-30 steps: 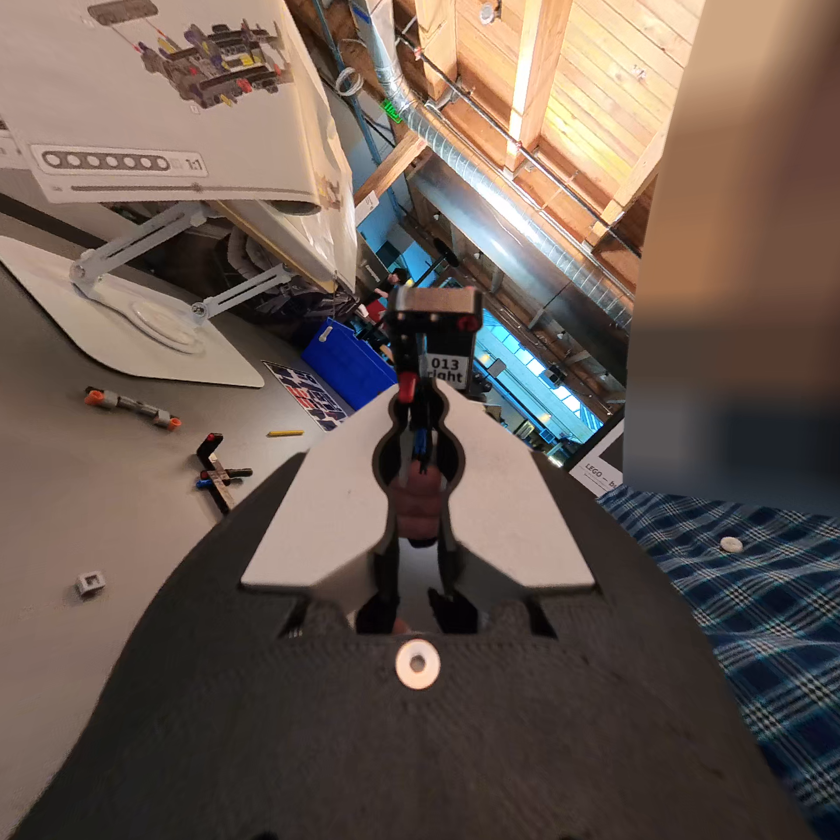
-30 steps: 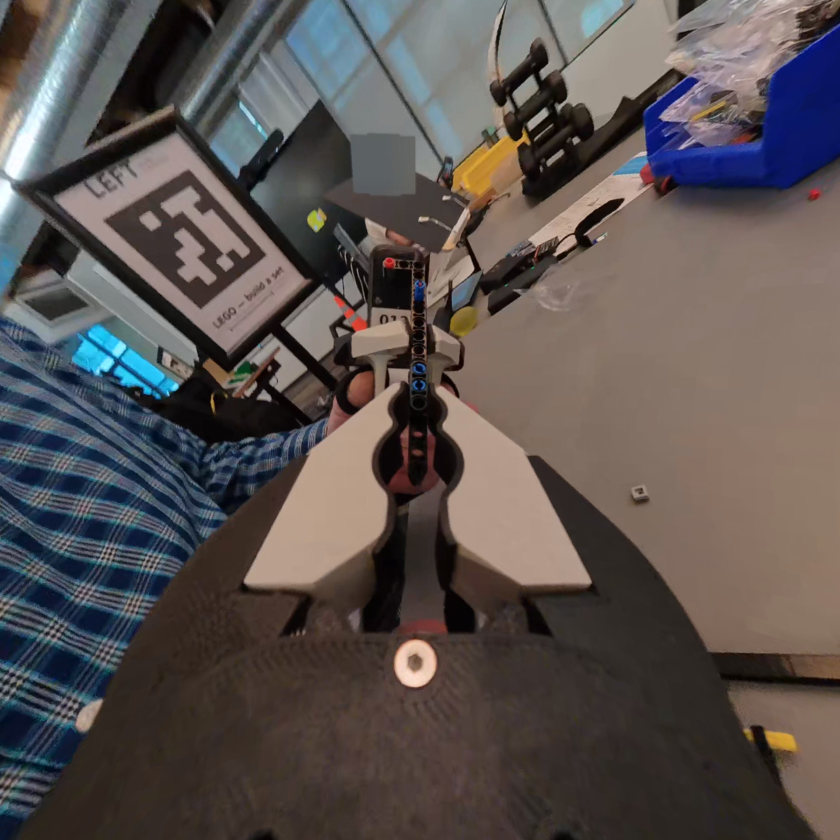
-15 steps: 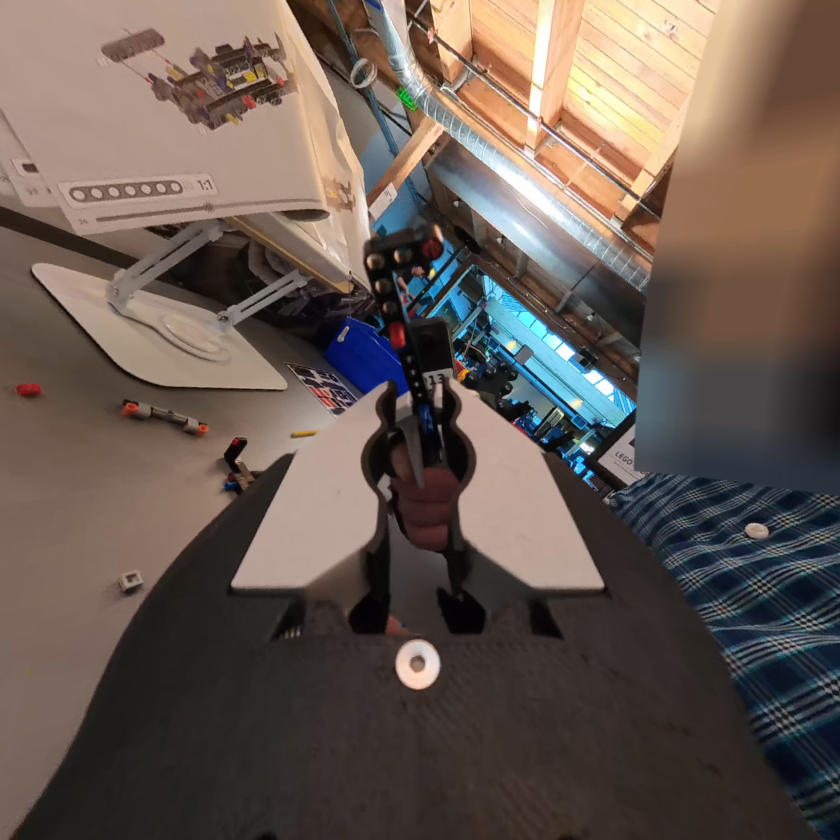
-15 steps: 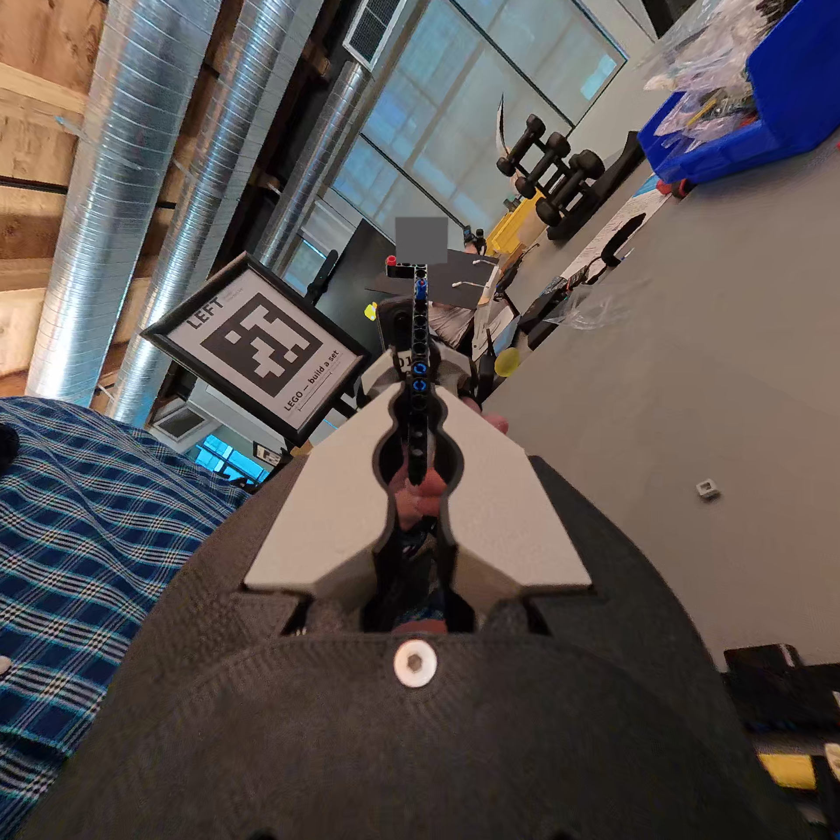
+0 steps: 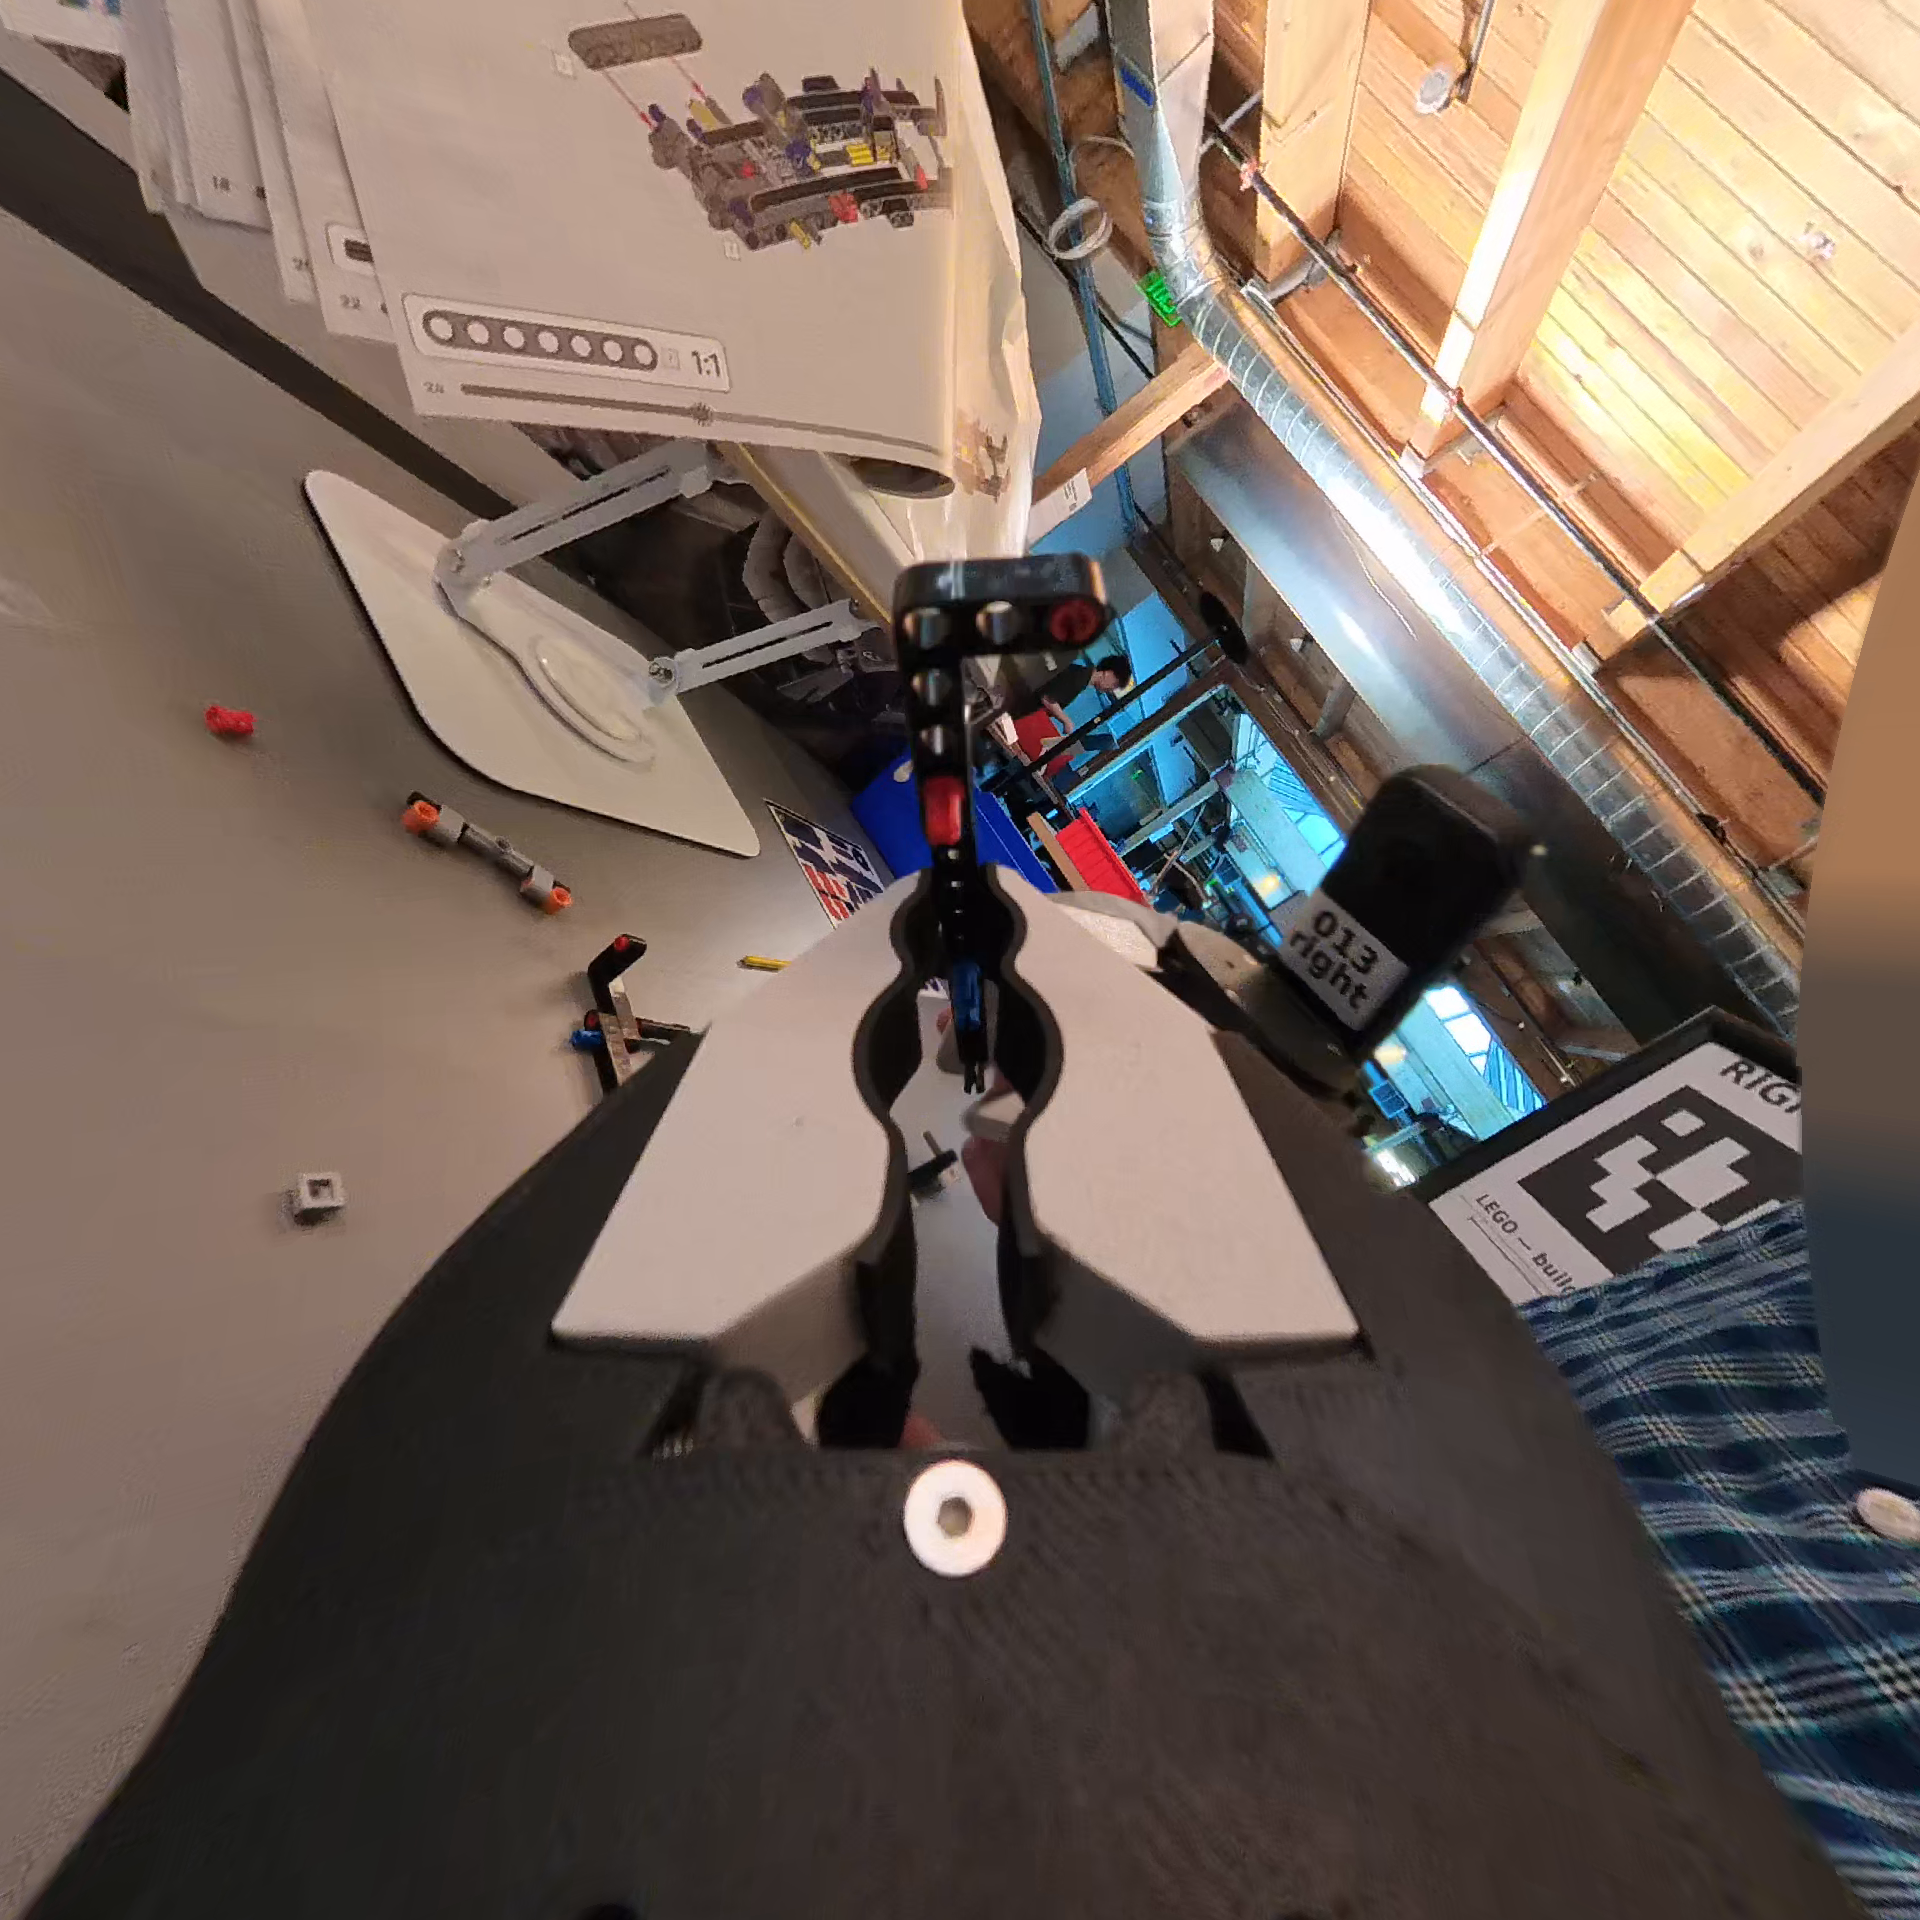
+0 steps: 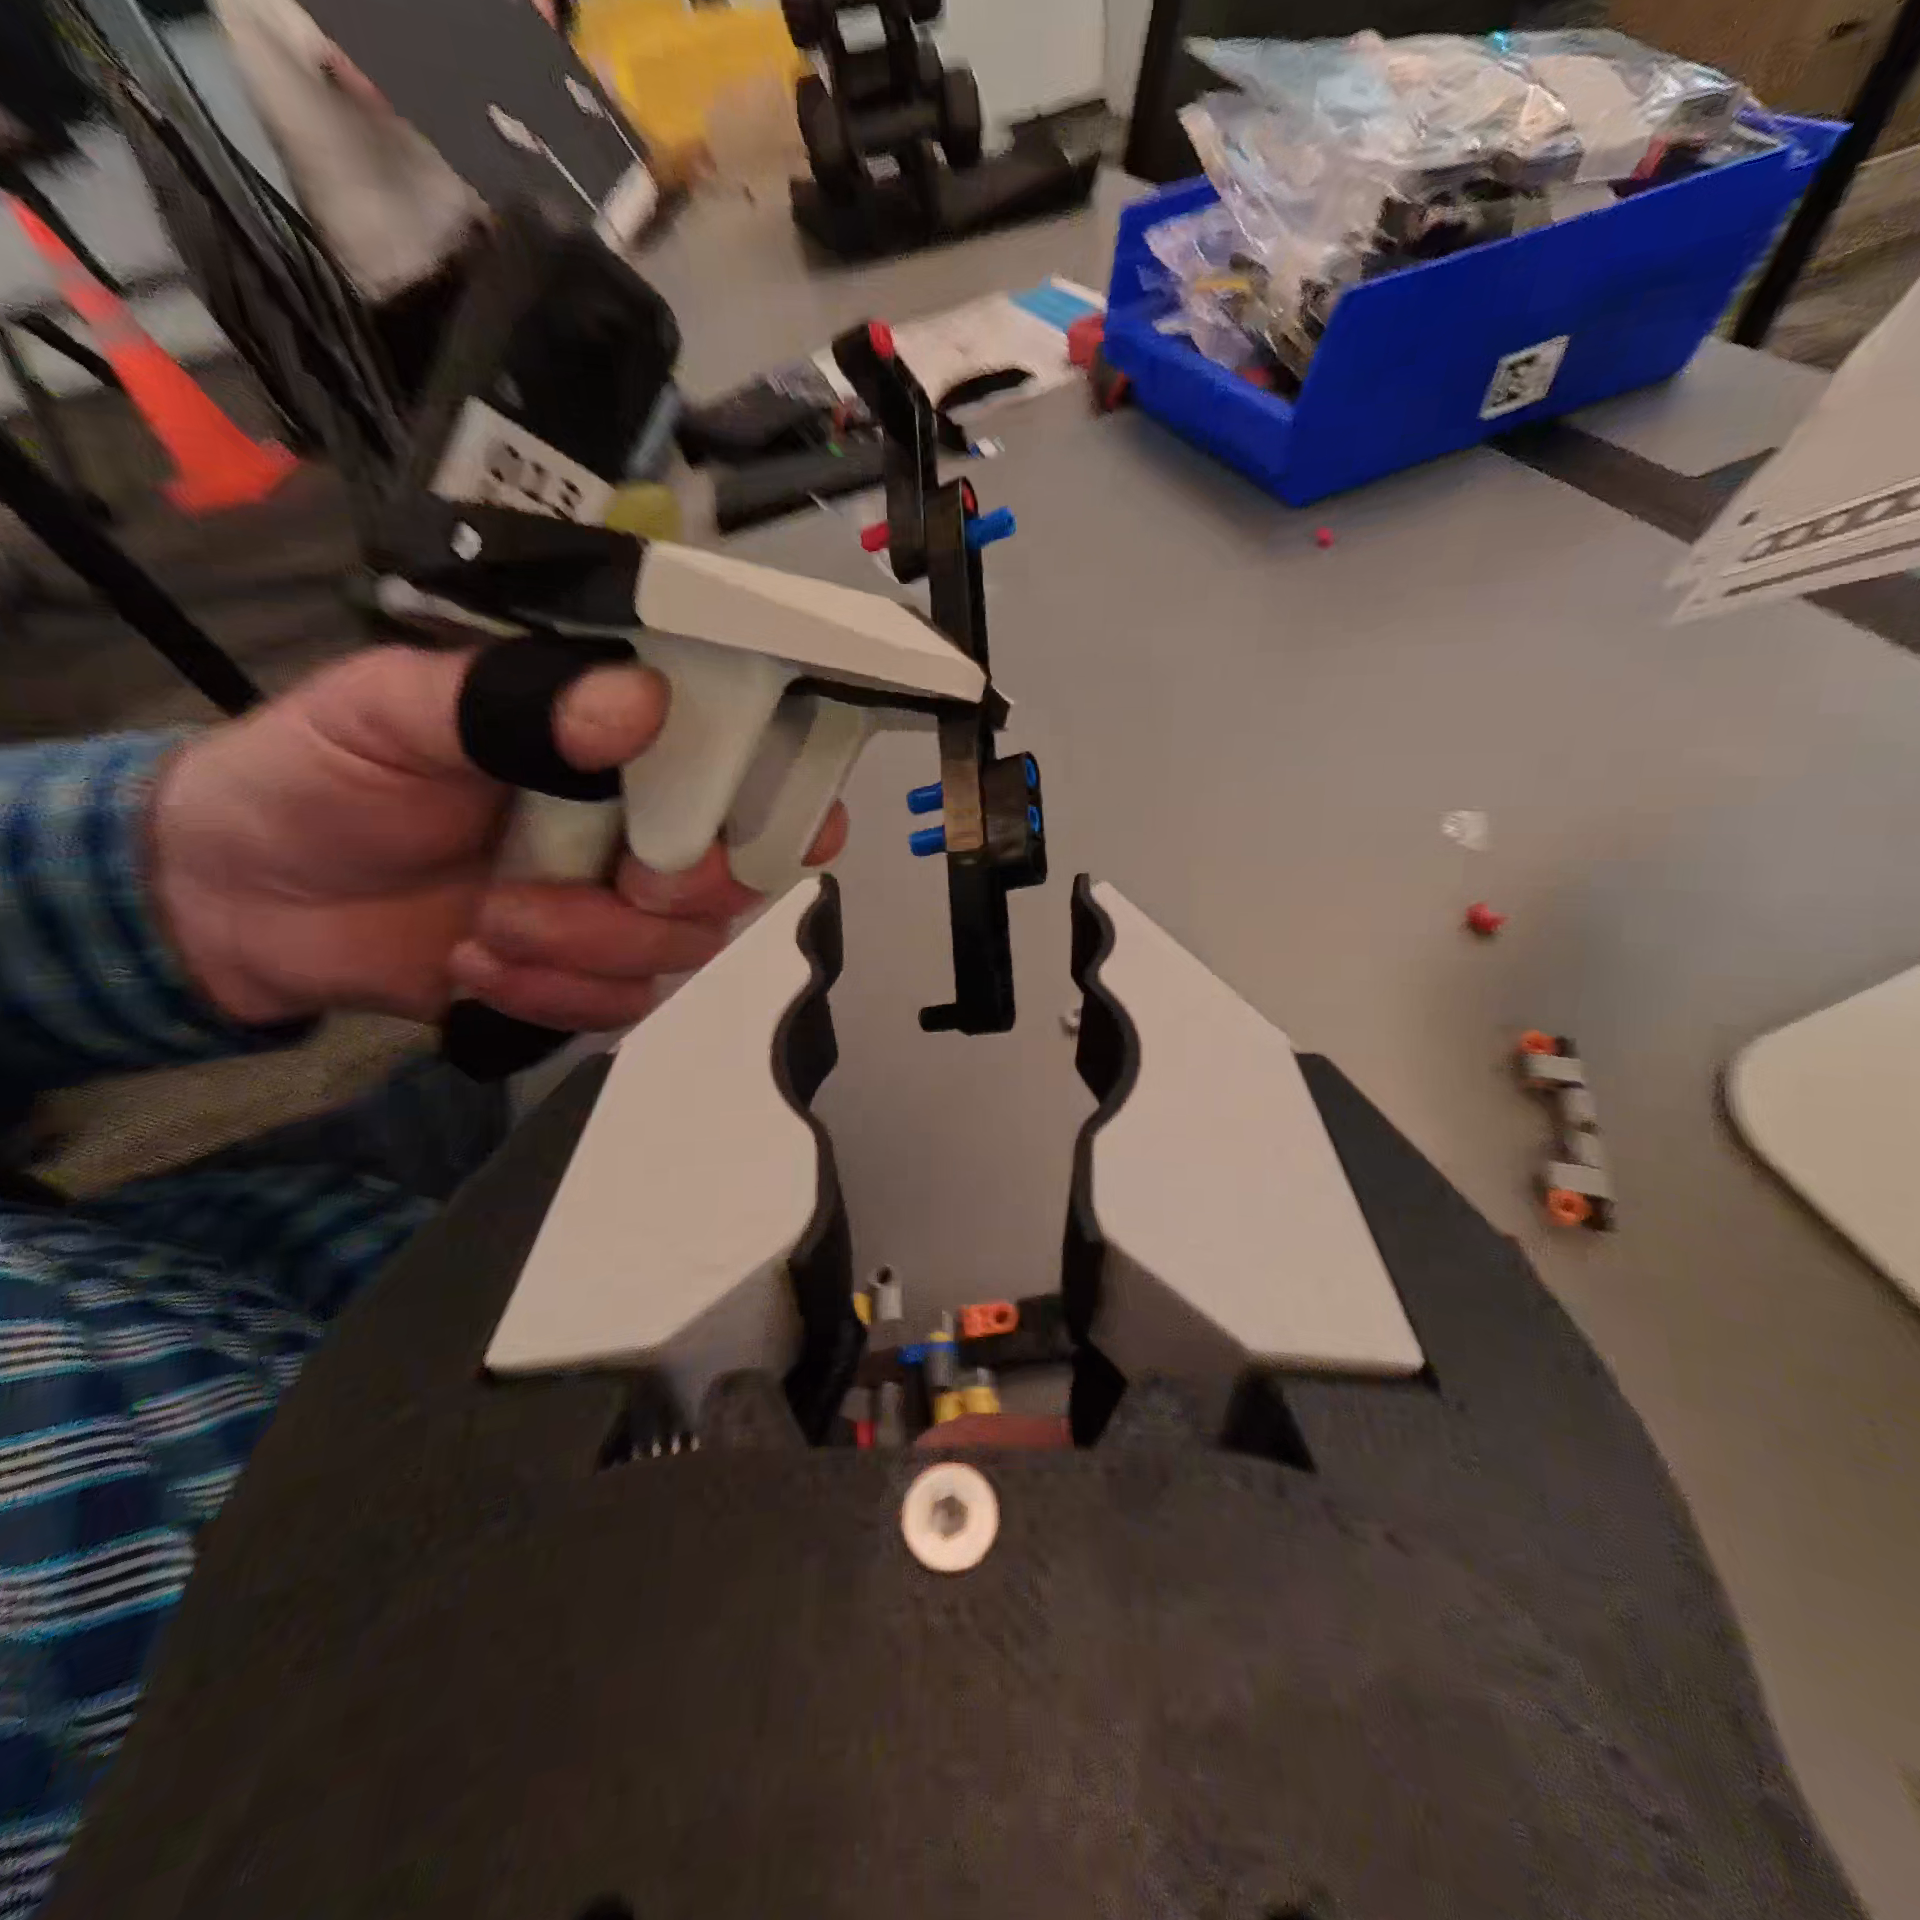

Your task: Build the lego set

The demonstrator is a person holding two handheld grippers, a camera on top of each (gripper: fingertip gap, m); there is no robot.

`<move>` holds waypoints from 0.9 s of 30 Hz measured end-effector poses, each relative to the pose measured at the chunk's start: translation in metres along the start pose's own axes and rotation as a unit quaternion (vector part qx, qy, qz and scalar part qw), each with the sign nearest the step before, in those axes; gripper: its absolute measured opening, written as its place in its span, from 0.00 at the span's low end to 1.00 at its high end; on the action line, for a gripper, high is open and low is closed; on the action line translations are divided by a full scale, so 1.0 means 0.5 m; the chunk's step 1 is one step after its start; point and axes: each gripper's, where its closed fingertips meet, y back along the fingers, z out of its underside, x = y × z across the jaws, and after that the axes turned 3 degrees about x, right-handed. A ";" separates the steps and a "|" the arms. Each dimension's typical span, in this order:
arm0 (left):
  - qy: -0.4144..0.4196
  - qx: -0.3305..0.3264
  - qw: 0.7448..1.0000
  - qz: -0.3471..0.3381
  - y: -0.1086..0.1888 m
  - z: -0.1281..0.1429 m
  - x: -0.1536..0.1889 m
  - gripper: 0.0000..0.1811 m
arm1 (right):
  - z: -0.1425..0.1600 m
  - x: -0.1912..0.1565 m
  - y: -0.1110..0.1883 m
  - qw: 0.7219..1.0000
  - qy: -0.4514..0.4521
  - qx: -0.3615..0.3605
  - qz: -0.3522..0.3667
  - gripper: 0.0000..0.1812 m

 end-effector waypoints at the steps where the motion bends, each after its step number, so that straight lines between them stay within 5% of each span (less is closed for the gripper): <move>1: 0.003 0.000 1.000 -0.002 -0.002 0.003 0.001 0.03 | 0.006 0.008 -0.004 0.999 0.026 -0.016 0.021 0.20; 3: 0.009 0.009 1.000 -0.014 -0.001 0.004 -0.003 0.03 | 0.015 0.021 -0.009 0.997 0.057 -0.033 0.051 0.10; 7: 0.013 0.010 0.999 -0.030 0.006 0.011 -0.013 0.03 | 0.026 0.023 -0.015 0.995 0.071 -0.044 0.061 0.08; 14: 0.026 0.007 1.000 0.001 0.007 0.008 -0.004 0.04 | 0.023 -0.001 -0.011 0.999 -0.029 -0.021 -0.021 0.04; 18: 0.021 -0.030 0.999 0.019 0.007 0.019 0.005 0.10 | 0.013 -0.002 -0.007 0.997 -0.065 0.000 -0.034 0.03; 27: -0.037 -0.125 0.991 0.007 -0.005 0.064 0.009 0.03 | 0.018 -0.002 -0.003 0.999 0.010 -0.026 -0.021 0.03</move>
